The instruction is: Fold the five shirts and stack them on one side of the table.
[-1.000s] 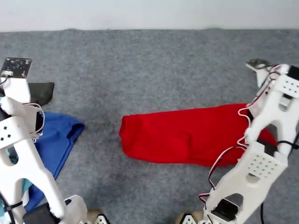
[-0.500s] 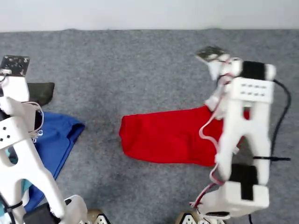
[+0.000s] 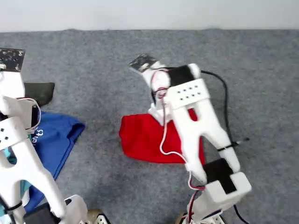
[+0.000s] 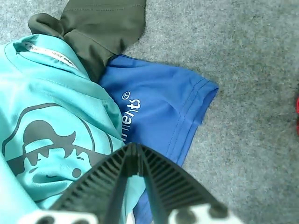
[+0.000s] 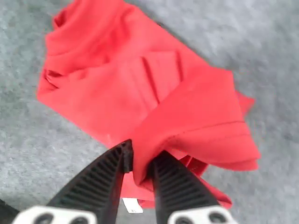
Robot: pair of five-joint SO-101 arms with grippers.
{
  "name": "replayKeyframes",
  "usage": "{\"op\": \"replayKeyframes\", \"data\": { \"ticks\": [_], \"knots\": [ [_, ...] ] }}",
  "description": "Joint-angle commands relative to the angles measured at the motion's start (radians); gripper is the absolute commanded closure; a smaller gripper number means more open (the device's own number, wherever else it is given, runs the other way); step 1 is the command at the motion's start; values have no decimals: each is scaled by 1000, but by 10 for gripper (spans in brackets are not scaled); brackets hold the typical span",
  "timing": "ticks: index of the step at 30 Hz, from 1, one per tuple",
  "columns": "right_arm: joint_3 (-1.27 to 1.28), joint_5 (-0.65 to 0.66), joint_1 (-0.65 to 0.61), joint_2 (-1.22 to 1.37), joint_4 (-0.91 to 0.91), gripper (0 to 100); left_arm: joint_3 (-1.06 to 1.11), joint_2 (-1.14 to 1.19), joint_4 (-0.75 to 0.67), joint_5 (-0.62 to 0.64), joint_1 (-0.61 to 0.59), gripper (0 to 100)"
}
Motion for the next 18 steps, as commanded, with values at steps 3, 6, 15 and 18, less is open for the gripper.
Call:
{"op": "replayKeyframes", "data": {
  "ticks": [3, 6, 15, 18],
  "knots": [
    [-5, -8, -65, 76, -82, 987, -35, -37, 21, -8, 3, 983],
    [-5, 8, -97, 133, -110, 945, -30, -37, 21, -8, 3, 983],
    [-201, 37, -160, 162, 41, 716, -30, -37, 21, -6, 3, 983],
    [-247, 86, -108, 157, 105, 829, -30, -37, 21, -5, 3, 983]
  ]
}}
